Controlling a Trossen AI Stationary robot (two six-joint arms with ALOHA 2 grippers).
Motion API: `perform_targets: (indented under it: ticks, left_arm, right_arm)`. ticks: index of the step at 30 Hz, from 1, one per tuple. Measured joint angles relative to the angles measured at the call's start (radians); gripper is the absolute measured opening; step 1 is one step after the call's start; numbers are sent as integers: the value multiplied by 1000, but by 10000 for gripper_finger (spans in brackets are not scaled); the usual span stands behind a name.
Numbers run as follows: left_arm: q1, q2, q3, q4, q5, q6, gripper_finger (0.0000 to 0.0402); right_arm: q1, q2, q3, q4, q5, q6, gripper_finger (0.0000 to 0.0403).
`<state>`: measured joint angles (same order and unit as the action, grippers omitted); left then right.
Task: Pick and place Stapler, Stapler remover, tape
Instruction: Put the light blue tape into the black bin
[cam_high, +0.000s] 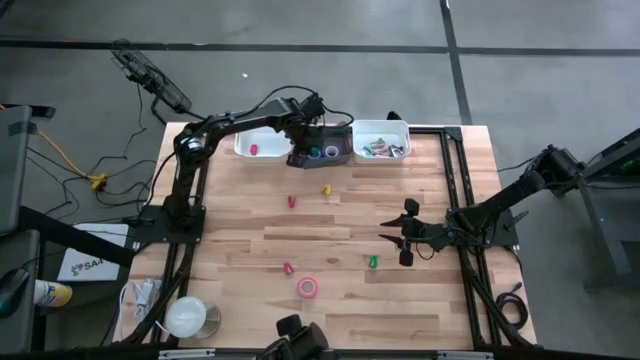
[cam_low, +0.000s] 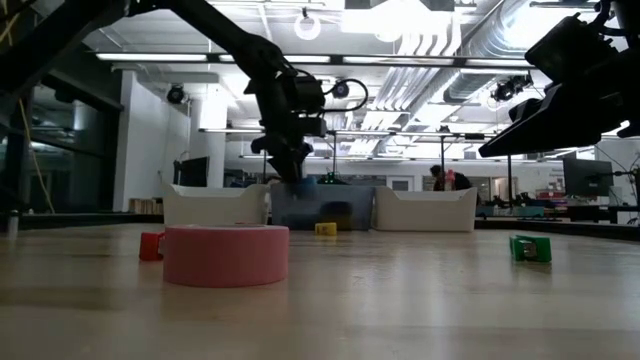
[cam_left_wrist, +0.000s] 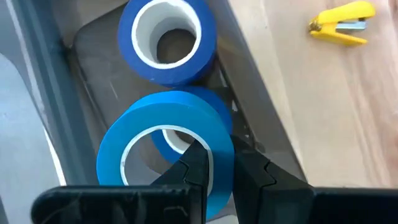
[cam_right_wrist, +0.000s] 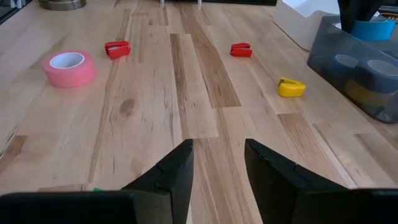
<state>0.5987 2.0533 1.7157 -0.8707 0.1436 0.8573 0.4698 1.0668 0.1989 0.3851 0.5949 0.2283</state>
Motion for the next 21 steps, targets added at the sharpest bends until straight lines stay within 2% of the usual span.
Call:
perform_targets:
  ticks: [21]
  left_arm:
    - [10,72,0,35,14,-25,34]
  right_arm:
    - [0,0,0,-7,5,-1,136]
